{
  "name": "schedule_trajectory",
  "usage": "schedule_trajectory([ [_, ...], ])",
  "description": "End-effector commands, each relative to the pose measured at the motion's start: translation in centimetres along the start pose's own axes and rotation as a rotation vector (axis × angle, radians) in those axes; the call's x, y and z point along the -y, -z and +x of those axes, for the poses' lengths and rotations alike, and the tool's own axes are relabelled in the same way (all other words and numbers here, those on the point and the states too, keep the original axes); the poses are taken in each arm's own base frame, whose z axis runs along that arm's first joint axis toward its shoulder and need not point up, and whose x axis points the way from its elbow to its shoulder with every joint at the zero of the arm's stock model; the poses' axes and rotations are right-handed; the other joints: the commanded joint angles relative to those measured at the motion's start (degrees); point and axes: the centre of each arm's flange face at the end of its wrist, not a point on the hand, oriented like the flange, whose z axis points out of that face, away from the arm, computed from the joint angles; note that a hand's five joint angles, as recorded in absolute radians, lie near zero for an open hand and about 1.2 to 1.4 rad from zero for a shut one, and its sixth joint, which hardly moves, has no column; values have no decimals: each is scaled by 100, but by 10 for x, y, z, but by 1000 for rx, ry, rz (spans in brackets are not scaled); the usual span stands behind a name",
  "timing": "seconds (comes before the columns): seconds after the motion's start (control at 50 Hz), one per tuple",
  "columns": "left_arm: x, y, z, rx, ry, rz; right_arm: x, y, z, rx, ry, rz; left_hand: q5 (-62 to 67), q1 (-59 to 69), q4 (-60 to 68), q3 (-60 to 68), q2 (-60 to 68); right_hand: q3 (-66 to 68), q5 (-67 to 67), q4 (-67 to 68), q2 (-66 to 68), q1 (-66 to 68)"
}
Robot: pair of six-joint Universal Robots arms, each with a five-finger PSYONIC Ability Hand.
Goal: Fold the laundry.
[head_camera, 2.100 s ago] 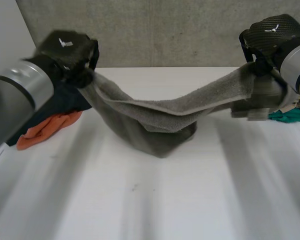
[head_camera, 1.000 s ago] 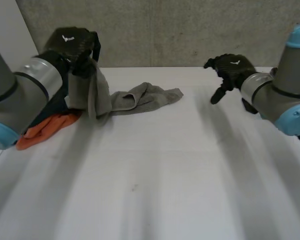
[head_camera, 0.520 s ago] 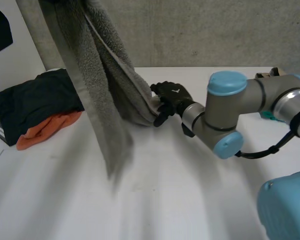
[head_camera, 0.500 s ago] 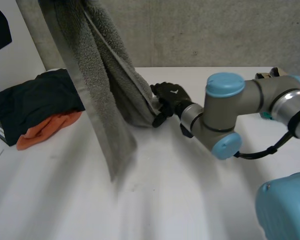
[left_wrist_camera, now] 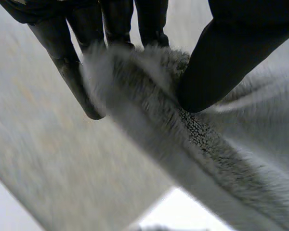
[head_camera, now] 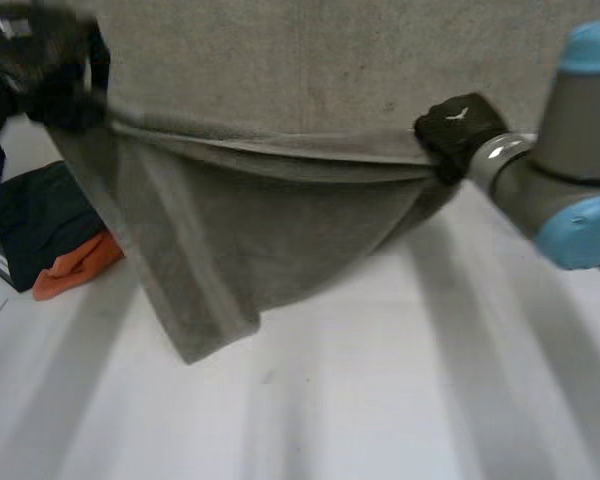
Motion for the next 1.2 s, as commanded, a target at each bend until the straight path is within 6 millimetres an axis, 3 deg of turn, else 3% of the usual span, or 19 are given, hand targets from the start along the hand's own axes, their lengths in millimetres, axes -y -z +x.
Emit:
schedule_trajectory([
  [0.02,-93,-26,15,-105,-1,-289,-10,21,20,15,174,-70,1311,1391,1127,1160,1128,1200,1424,1148,1240,1703],
  [0.14,-138,-57,40,-178,17,-377,-31,14,6,76,220,-129,1311,1391,1127,1160,1128,1200,1424,1148,1240,1703],
  [0.26,-134,-99,43,-153,25,-290,-40,-14,8,28,218,-86,1311,1391,1127,1160,1128,1200,1424,1148,1240,1703],
  [0.34,-85,-134,22,-44,47,-52,-28,-45,28,-125,202,46,1311,1391,1127,1160,1128,1200,1424,1148,1240,1703],
  [0.36,-58,-144,10,12,56,68,-16,-56,43,-219,187,129,1311,1391,1127,1160,1128,1200,1424,1148,1240,1703],
  [0.42,-18,-154,-9,101,72,262,4,-68,65,-367,145,273,1311,1391,1127,1160,1128,1200,1424,1148,1240,1703],
  [0.44,8,-156,-21,156,82,384,18,-71,79,-449,108,374,1311,1391,1127,1160,1128,1200,1424,1148,1240,1703],
  [0.5,47,-153,-37,241,118,575,33,-71,92,-531,44,500,1311,1391,1127,1160,1128,1200,1424,1148,1240,1703],
  [0.58,62,-150,-35,266,153,642,48,-67,95,-564,-6,619,1311,1391,1127,1160,1128,1200,1424,1148,1240,1703],
  [0.64,52,-151,-27,248,160,593,46,-66,88,-533,1,607,1311,1391,1127,1160,1128,1200,1424,1148,1240,1703],
  [0.72,12,-155,-13,214,170,429,31,-66,72,-458,-3,532,1311,1391,1127,1160,1128,1200,1424,1148,1240,1703],
  [0.74,-7,-154,-7,202,171,358,20,-66,64,-422,-6,479,1311,1391,1127,1160,1128,1200,1424,1148,1240,1703],
  [0.8,-38,-154,-1,186,161,260,-2,-67,49,-358,-15,377,1311,1391,1127,1160,1128,1200,1424,1148,1240,1703],
  [0.9,-106,-143,20,120,146,63,-62,-62,1,-174,-30,115,1311,1391,1127,1160,1128,1200,1424,1148,1240,1703],
  [0.98,-147,-132,38,64,138,-42,-103,-54,-33,-65,-37,-51,1311,1391,1127,1160,1128,1200,1424,1148,1240,1703],
  [1.06,-170,-121,45,31,130,-103,-125,-45,-48,-5,-49,-168,1311,1391,1127,1160,1128,965,1189,913,1004,1467],
  [1.12,-173,-114,43,19,124,-122,-124,-39,-45,8,-64,-197,1311,1391,1127,1160,1128,-981,-757,-1033,-942,-478],
  [1.16,-169,-110,41,14,119,-117,-118,-34,-37,6,-96,-209,1311,1391,1127,1160,1128,-3563,-3339,-3615,-3524,-3060],
  [1.2,-164,-108,38,11,119,-109,-113,-29,-30,0,-121,-215,1311,1391,1127,1160,1128,-4165,-3941,-4217,-4126,-3663],
])
